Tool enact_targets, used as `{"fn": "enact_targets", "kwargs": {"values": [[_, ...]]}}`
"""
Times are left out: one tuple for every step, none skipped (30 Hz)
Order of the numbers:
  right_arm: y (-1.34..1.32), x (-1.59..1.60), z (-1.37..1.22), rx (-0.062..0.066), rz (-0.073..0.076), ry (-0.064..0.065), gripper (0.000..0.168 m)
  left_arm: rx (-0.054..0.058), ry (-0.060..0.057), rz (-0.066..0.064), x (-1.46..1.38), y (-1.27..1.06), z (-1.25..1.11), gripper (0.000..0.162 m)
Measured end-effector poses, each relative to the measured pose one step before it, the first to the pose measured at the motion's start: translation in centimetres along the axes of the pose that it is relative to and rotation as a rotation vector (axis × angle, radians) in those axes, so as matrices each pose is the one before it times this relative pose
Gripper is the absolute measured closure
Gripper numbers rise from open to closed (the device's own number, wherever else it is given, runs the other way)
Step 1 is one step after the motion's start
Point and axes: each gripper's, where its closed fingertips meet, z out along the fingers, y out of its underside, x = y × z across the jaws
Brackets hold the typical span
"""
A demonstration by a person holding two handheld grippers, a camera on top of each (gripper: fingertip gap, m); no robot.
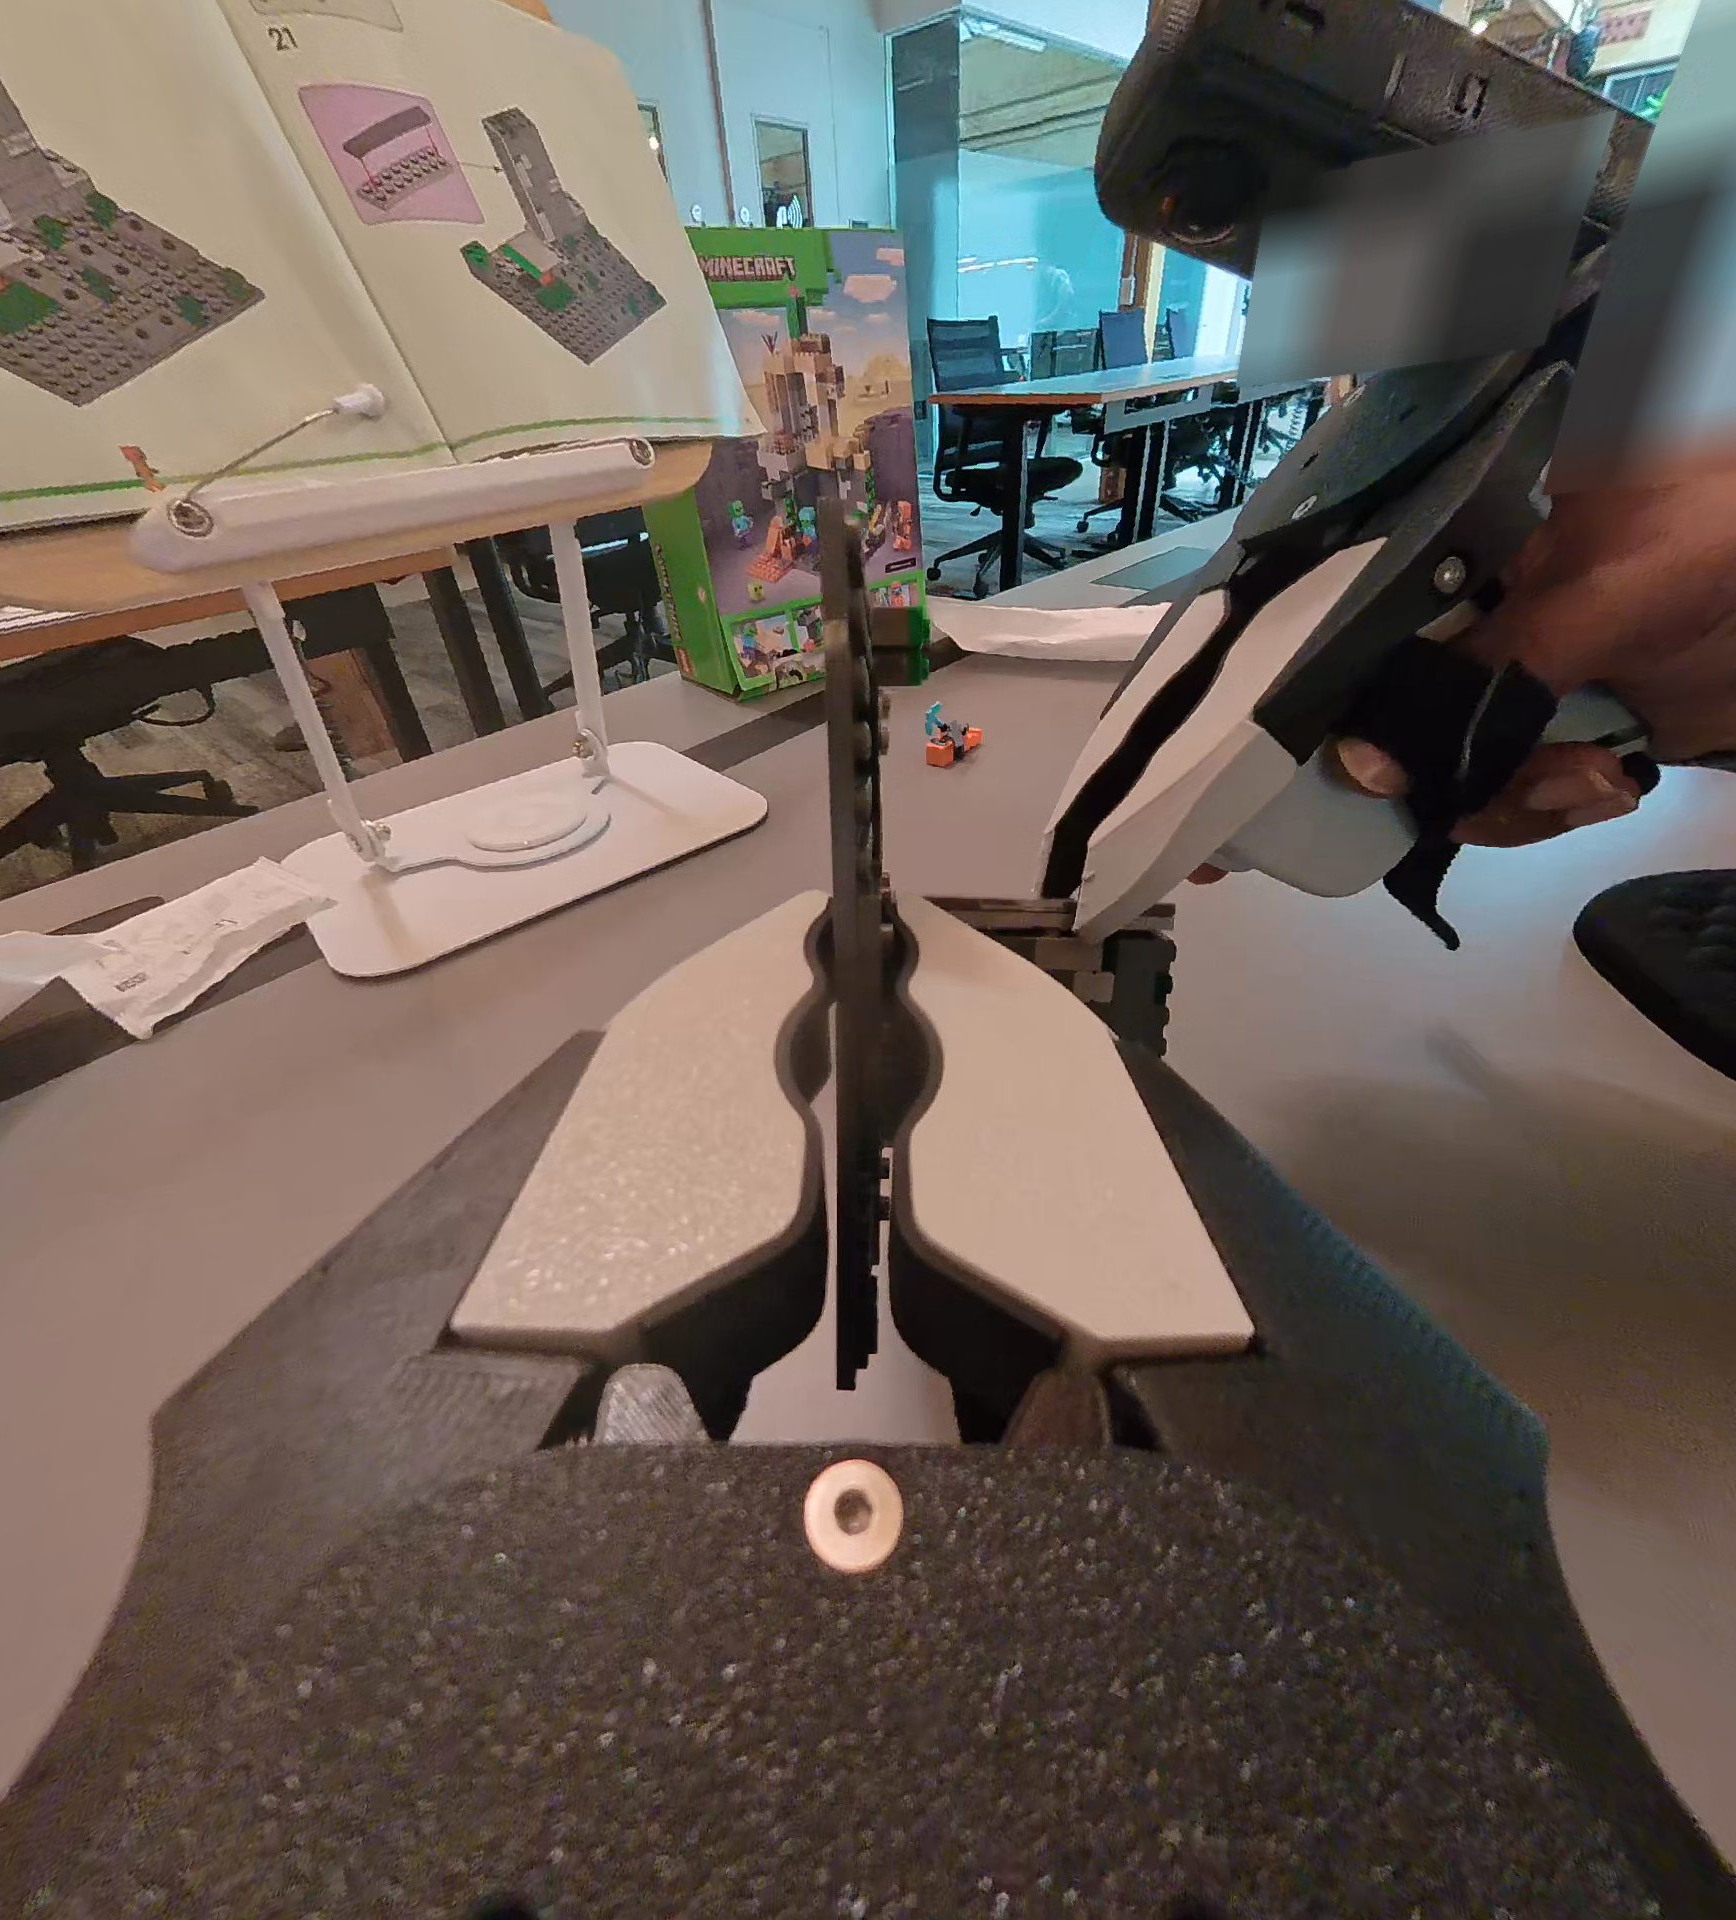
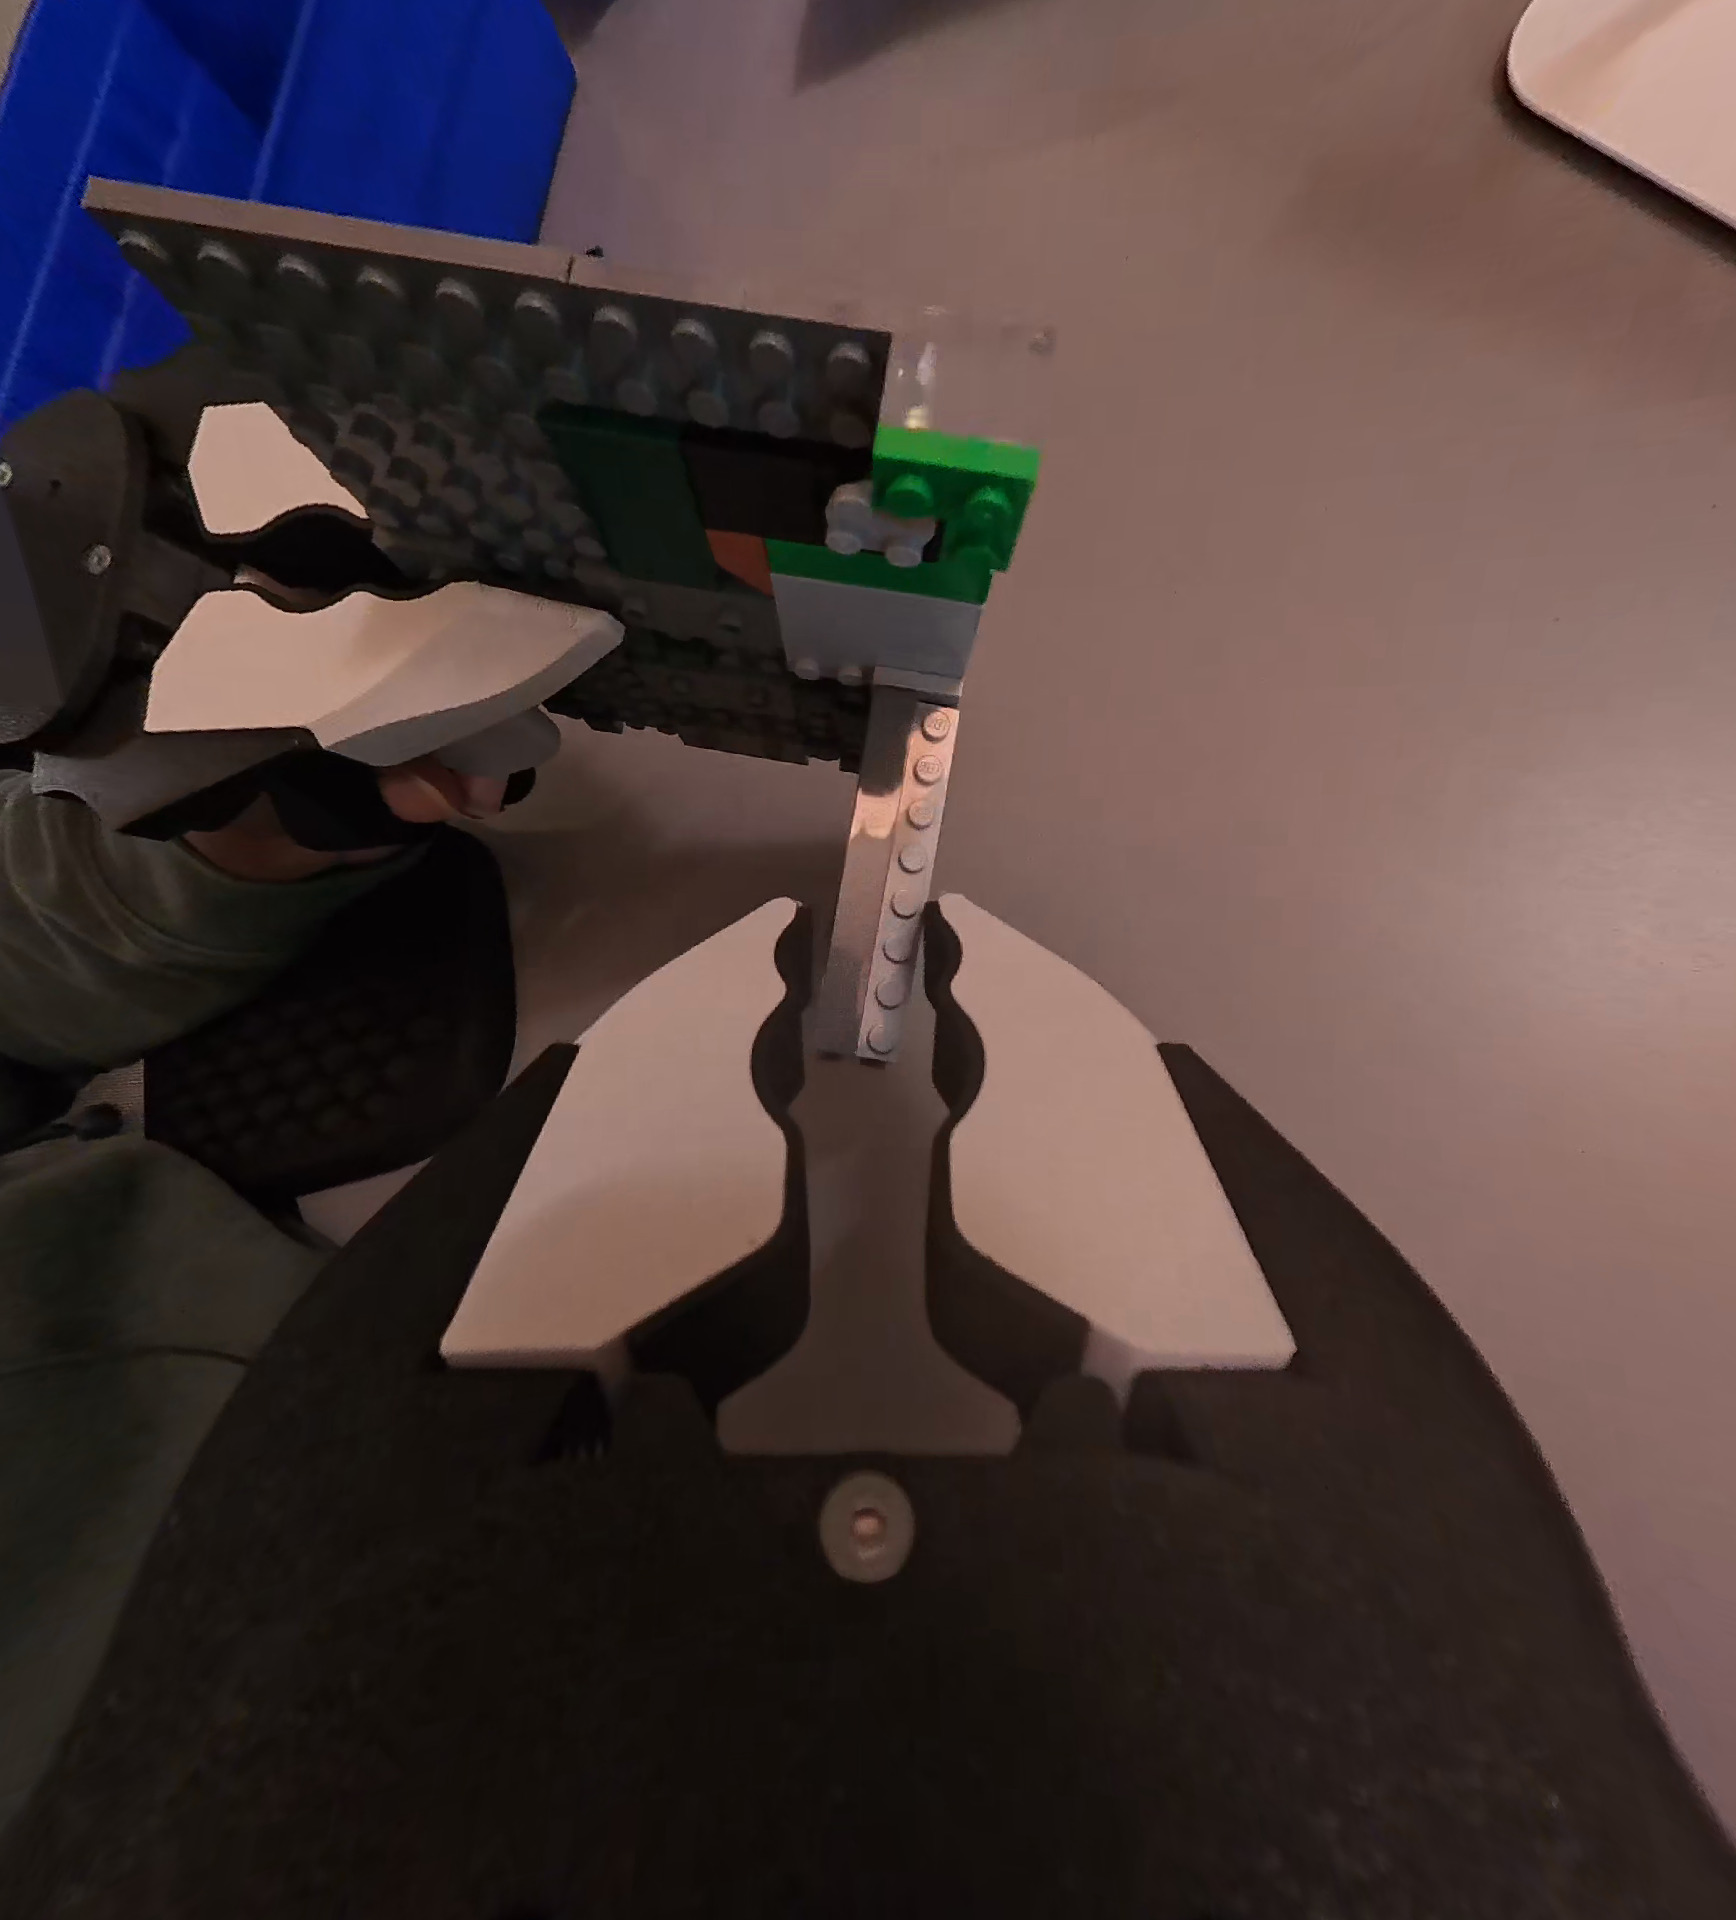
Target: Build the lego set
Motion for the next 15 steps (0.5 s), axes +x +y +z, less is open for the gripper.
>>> {"fn": "enact_targets", "kwargs": {"values": [[-0.066, -0.035, -0.045, 0.0022, -0.0014, -0.0003, 0.148, 0.0030, -0.0001, -0.0028, -0.023, -0.063, -0.027, 0.156], [-0.054, -0.046, -0.052, 0.0018, -0.0016, -0.0008, 0.148, 0.0021, 0.0011, -0.0053, -0.028, -0.041, -0.021, 0.156], [-0.061, -0.044, -0.058, 0.0018, -0.0025, -0.0009, 0.148, 0.0025, 0.0013, -0.0046, -0.020, -0.037, -0.022, 0.156], [-0.056, -0.068, -0.055, 0.0023, -0.0034, -0.0018, 0.148, 0.0030, 0.0005, -0.0042, -0.040, -0.043, -0.027, 0.156], [-0.079, -0.098, -0.068, 0.0037, -0.0040, -0.0039, 0.147, 0.0038, 0.0001, -0.0034, -0.048, -0.063, -0.036, 0.156], [-0.114, -0.122, -0.100, 0.0062, -0.0038, -0.0065, 0.146, 0.0042, 0.0005, -0.0031, -0.031, -0.070, -0.029, 0.156], [-0.137, -0.107, -0.114, 0.0074, -0.0024, -0.0063, 0.146, 0.0034, 0.0009, -0.0031, -0.017, -0.069, -0.041, 0.156], [-0.121, -0.076, -0.127, 0.0058, -0.0029, -0.0051, 0.145, 0.0017, 0.0009, -0.0031, -0.009, -0.029, -0.021, 0.156], [-0.109, -0.085, -0.140, 0.0050, -0.0044, -0.0071, 0.145, 0.0017, 0.0009, -0.0025, -0.005, -0.030, -0.026, 0.156], [-0.158, -0.136, -0.165, 0.0090, -0.0045, -0.0112, 0.144, 0.0011, 0.0016, -0.0021, 0.004, -0.023, -0.008, 0.156], [-0.239, -0.113, -0.216, 0.0145, -0.0052, -0.0119, 0.143, 0.0017, 0.0029, -0.0021, 0.034, -0.032, 0.000, 0.156], [-0.239, -0.074, -0.272, 0.0153, -0.0089, -0.0121, 0.141, 0.0023, 0.0035, -0.0023, 0.046, -0.029, -0.010, 0.156], [-0.249, -0.058, -0.337, 0.0170, -0.0094, -0.0156, 0.139, 0.0027, 0.0049, -0.0018, 0.070, -0.034, -0.012, 0.156], [-0.274, -0.032, -0.404, 0.0212, -0.0023, -0.0227, 0.137, 0.0029, 0.0044, -0.0025, 0.055, -0.046, -0.015, 0.156], [-0.214, 0.068, -0.443, 0.0201, 0.0109, -0.0266, 0.135, 0.0053, 0.0066, -0.0040, 0.094, -0.077, -0.020, 0.156]]}}
